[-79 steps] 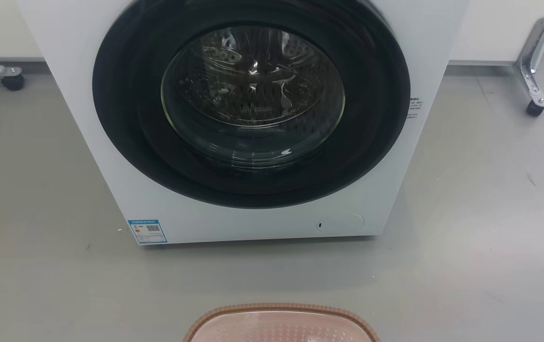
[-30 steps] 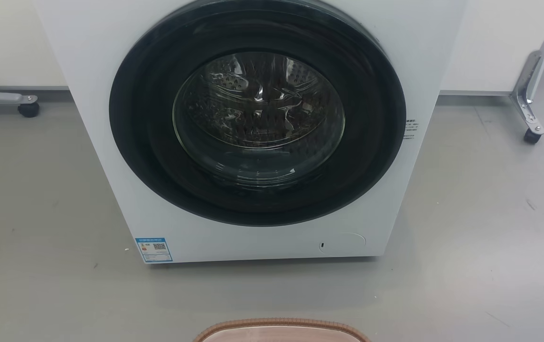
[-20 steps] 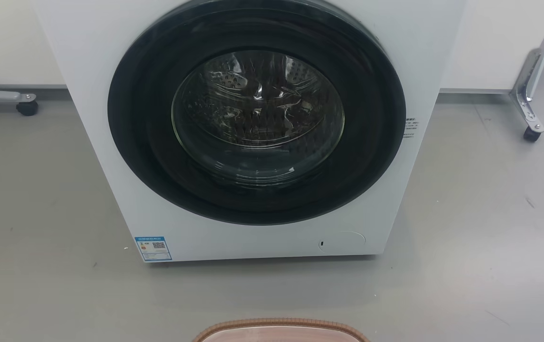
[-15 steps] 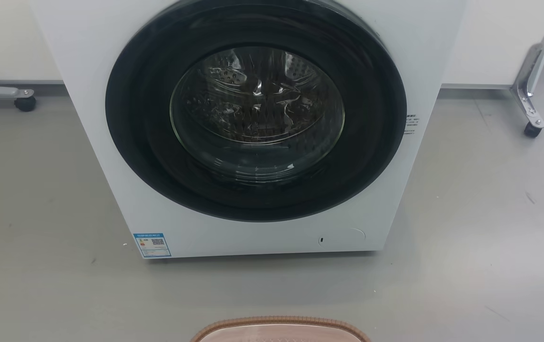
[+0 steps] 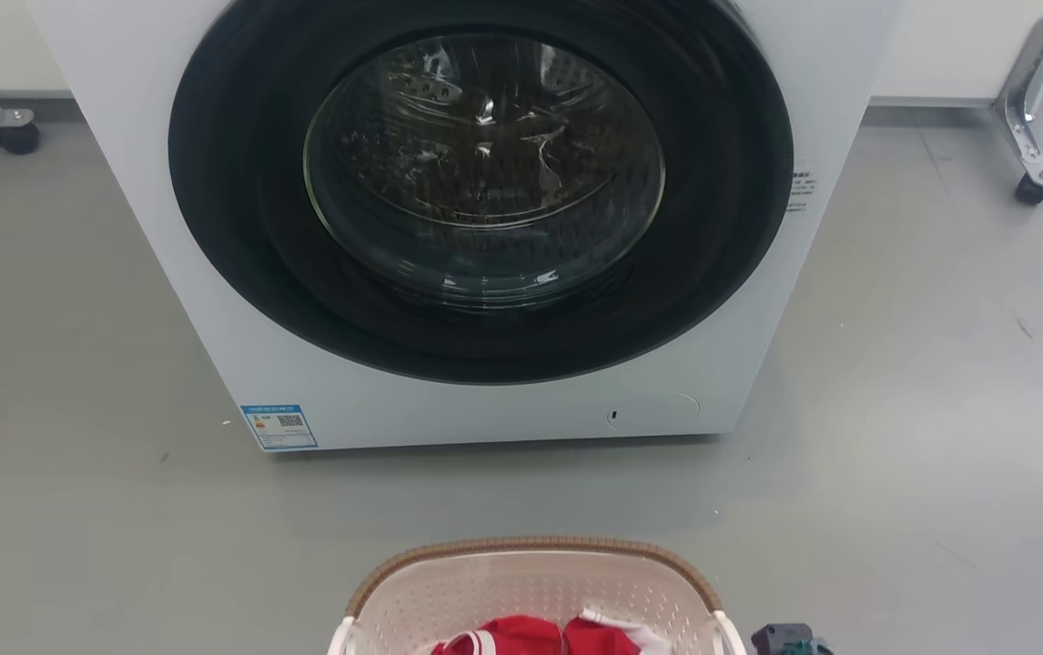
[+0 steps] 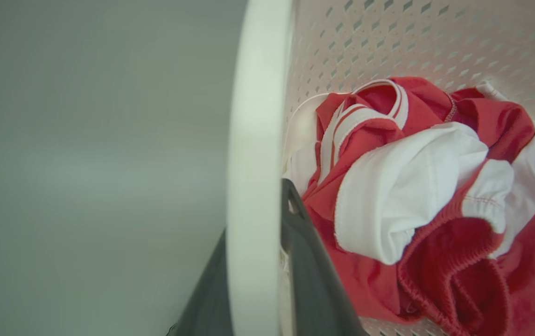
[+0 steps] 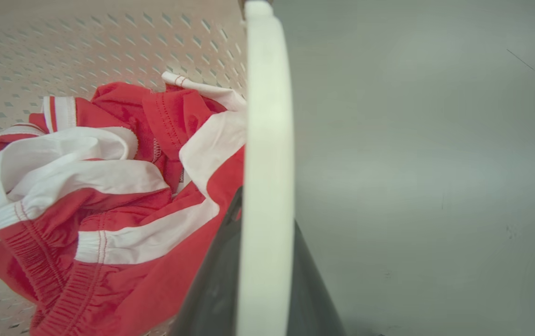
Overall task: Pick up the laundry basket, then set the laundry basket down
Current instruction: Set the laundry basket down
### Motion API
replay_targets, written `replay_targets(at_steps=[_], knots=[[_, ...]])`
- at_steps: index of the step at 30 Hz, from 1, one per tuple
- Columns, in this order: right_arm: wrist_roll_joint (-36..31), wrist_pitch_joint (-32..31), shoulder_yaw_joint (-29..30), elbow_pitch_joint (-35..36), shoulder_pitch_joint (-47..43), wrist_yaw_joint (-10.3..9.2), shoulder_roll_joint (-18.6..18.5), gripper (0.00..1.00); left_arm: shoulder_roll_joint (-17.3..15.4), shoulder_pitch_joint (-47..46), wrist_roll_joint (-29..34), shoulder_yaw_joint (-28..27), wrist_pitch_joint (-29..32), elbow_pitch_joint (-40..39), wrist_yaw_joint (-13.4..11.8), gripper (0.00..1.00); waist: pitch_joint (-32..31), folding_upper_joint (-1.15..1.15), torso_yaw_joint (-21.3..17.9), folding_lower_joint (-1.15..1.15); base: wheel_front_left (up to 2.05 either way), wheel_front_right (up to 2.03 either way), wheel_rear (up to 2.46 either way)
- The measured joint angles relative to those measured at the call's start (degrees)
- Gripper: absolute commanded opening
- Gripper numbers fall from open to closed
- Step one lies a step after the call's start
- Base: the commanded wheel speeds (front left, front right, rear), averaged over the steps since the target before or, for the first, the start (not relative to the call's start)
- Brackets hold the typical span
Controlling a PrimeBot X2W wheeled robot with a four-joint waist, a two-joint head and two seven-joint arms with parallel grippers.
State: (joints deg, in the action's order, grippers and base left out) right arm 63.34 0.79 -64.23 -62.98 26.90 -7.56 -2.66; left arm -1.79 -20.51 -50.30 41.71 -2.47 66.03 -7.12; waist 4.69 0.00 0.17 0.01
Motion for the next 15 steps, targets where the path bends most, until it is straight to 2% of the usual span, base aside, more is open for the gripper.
replay_targets(at_steps=[15], knots=[[-0.96,1.40,0.52,-1.83,14.46,0.00,-0.09,0.00,-0.25,-12.78,0.45,-1.35,-1.16,0.30,-0.02,0.00,10.13,0.00,-0.22,0.01,0.00,0.00,0.00]])
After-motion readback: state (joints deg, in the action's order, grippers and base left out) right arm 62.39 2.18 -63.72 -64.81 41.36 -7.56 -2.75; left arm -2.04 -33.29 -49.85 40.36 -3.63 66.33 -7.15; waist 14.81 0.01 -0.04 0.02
